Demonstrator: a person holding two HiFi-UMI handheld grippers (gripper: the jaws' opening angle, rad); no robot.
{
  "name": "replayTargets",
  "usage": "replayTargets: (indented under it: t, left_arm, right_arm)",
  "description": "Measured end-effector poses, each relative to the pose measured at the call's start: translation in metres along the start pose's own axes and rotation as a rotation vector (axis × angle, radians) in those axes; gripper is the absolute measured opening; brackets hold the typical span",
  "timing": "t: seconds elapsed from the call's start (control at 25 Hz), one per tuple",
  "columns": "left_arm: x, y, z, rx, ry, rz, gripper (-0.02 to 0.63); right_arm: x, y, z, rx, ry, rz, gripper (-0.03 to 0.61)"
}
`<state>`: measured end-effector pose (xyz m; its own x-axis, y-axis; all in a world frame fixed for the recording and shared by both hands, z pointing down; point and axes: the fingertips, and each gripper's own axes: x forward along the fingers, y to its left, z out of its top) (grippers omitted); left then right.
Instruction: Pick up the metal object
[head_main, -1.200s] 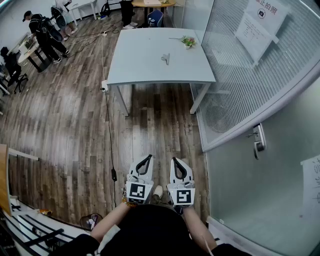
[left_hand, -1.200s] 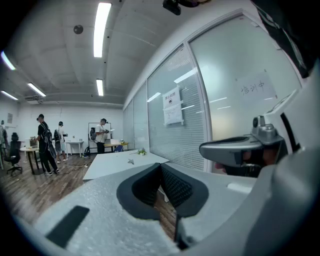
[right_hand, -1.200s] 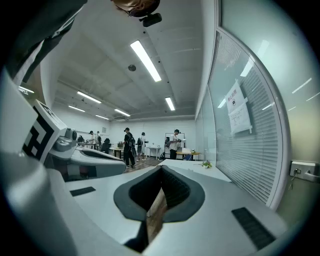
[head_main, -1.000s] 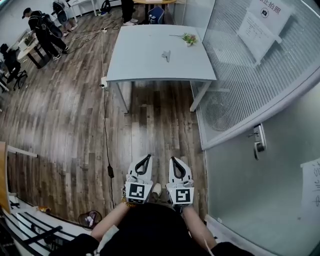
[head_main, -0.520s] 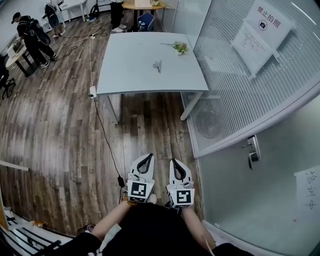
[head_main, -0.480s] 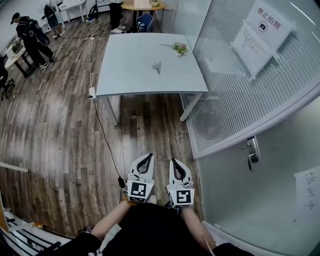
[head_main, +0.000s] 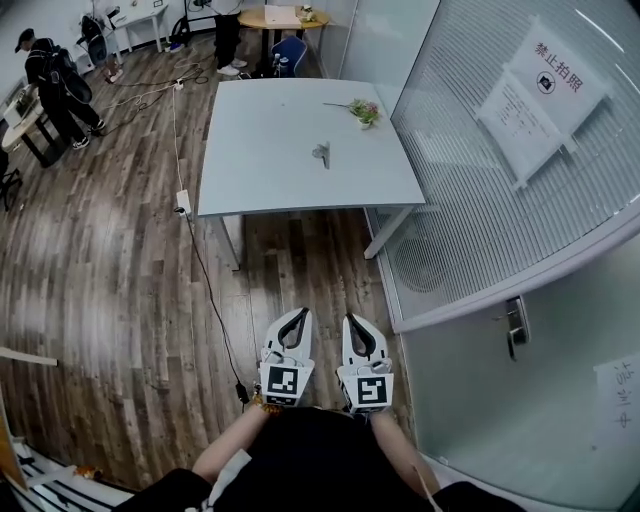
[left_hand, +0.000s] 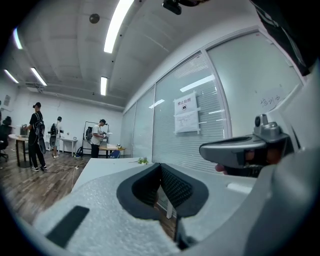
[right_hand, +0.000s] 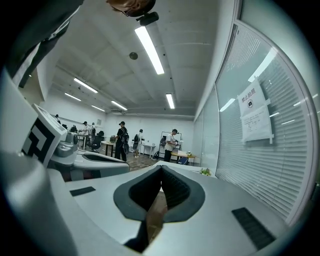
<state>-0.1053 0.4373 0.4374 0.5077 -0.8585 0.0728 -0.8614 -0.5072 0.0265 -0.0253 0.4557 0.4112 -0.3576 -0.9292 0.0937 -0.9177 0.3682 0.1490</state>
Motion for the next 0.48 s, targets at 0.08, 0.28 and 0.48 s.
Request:
replayTargets:
  t: [0.08,0.28,0.48]
  left_arm:
    - [0.002,0.015,-0.001,-0.009,0.000,0.005,0.006]
    - [0.012,0.047,0.000,-0.013,-0.013,0.024,0.006]
    - [0.020,0.064,-0.002,-0.026,-0.012,0.045,0.006]
  right_arm:
    - [0.014,0.004,0.005,0.003,0.006,-0.014,0.002]
    - [0.042,0.011,0.007,-0.003,-0.003,-0.019,0.002]
    - [0.062,0.016,0.002,-0.001,0.006,0.009,0.002]
